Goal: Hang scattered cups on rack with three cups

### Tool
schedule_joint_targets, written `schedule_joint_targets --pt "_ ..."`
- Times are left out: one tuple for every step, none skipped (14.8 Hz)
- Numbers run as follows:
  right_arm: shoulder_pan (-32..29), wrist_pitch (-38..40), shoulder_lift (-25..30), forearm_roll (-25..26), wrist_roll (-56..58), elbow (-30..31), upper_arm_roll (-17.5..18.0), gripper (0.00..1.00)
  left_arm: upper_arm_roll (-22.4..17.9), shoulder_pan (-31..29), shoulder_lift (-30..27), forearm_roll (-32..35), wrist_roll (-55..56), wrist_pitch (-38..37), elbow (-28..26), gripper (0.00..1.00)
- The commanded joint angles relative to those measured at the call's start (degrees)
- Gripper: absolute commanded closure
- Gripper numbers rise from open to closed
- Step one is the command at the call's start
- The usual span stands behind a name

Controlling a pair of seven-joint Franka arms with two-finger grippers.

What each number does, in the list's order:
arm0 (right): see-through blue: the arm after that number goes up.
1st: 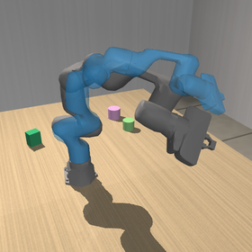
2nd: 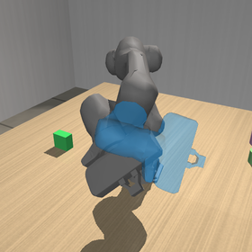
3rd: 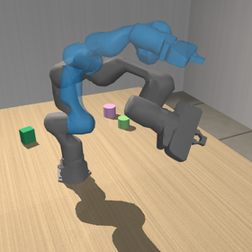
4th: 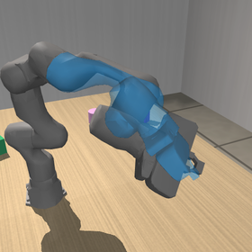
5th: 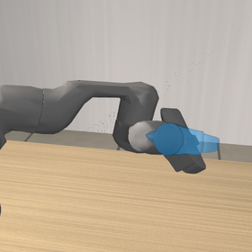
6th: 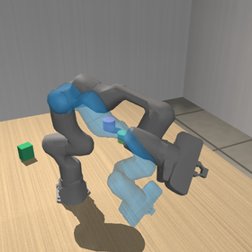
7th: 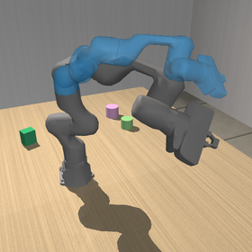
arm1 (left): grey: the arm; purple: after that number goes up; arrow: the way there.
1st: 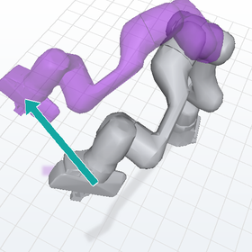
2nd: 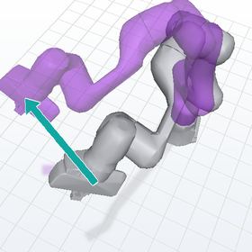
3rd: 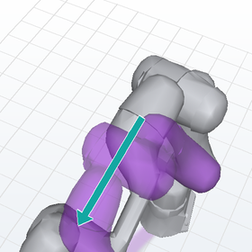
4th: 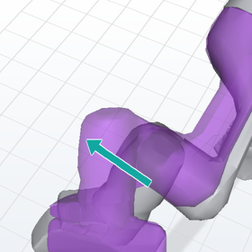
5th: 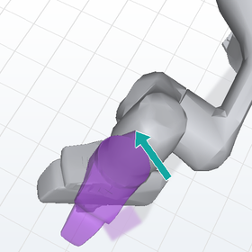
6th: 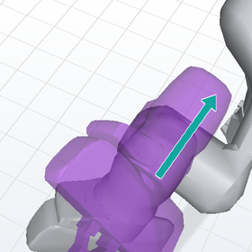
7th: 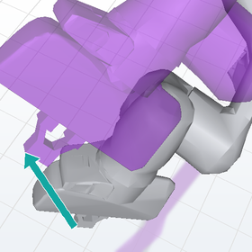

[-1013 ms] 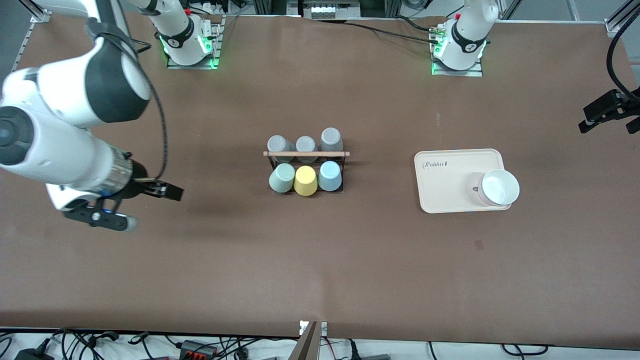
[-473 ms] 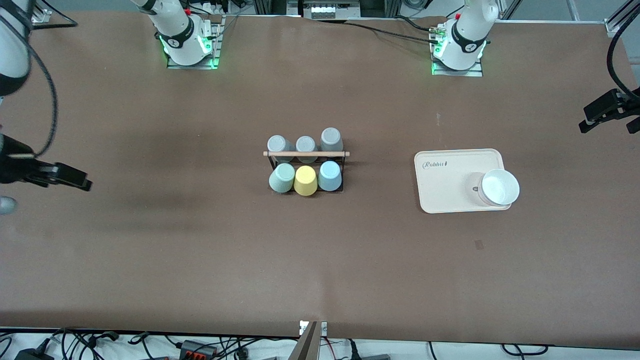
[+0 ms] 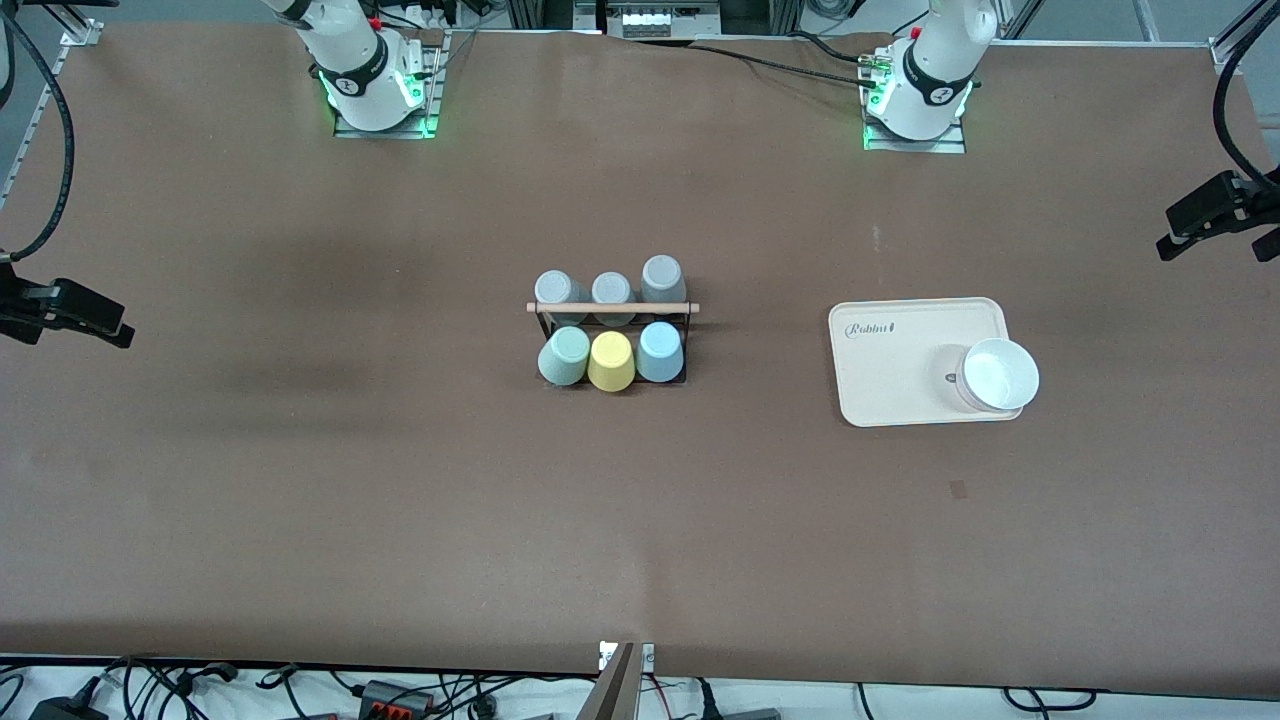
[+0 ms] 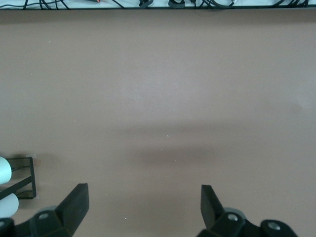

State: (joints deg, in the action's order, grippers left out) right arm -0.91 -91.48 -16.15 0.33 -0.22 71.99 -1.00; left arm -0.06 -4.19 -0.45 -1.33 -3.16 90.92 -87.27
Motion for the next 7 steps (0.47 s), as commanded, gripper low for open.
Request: schedule_joint_targets --pt "0.0 -3.8 6.1 2.4 0.8 8.9 0.6 0.00 0.4 0.0 -1.7 -0.3 1.1 -2.0 0.3 0.00" --pt "0.0 -5.8 8.2 2.4 0.8 12.4 0.6 0.00 0.5 0.0 -1.8 -0.3 1.2 -2.0 0.3 0.00" --pt "-0.1 -7.4 10.1 2.4 0.9 15.8 0.6 0.00 0.5 0.1 -1.8 -0.3 1.4 -2.1 0.3 0.00" --pt "-0.2 -8.3 11.3 2.1 1.1 18.3 0.5 0.00 0.5 0.1 -1.8 -0.3 1.5 -2.1 0.3 0.00" --pt "-0.3 -8.5 12.2 1.8 1.4 20.2 0.5 0.00 0.6 0.1 -1.8 -0.3 1.5 -2.1 0.3 0.00" --pt "-0.3 -8.5 12.5 1.6 1.4 21.2 0.5 0.00 0.6 0.1 -1.8 -0.3 1.5 -2.1 0.3 0.00" --pt "-0.3 -8.4 12.5 1.5 1.4 21.5 0.5 0.00 0.8 0.1 -1.8 -0.3 1.5 -2.1 0.3 0.00"
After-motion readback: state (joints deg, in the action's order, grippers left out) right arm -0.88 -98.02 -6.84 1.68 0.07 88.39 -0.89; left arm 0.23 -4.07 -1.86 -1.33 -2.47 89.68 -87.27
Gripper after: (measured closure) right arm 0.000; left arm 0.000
